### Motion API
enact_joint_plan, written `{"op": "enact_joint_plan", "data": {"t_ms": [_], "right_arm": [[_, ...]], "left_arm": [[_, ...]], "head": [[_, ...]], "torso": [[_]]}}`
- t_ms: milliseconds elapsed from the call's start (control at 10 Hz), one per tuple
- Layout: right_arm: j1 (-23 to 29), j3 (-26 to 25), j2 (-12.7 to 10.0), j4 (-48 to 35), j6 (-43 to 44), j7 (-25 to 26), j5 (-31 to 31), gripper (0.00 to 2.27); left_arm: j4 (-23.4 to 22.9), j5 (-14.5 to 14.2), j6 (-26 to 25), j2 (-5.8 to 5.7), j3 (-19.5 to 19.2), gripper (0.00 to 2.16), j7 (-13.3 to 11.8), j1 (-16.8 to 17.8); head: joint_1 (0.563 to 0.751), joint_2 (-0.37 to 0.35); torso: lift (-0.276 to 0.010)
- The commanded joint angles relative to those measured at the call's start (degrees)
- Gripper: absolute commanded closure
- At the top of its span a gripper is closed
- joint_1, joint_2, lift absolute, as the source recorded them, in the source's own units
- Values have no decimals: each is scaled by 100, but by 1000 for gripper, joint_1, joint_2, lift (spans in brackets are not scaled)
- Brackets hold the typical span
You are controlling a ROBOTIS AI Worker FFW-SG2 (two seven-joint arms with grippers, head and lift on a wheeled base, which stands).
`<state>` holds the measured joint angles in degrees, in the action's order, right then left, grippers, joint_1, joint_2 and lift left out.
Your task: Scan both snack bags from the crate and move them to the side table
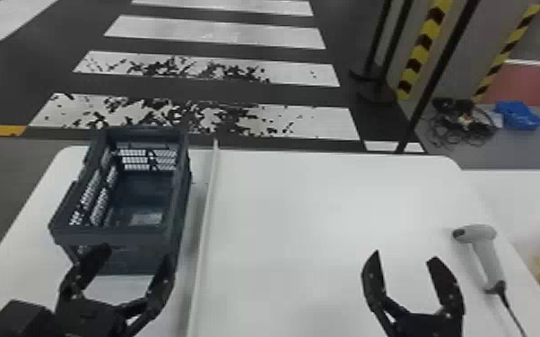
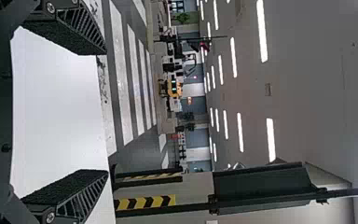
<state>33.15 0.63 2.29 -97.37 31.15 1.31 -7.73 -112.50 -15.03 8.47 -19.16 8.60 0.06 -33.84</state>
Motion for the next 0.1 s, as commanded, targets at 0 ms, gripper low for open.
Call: {"op": "enact_joint_plan", "data": {"t_ms": [0], "right_arm": [[16,-1,0,-10,0,1,0,93]], "left_arm": [[0,0,0,0,10,83,3,0]], "head": [[695,-93]], "torso": [[-99]]}}
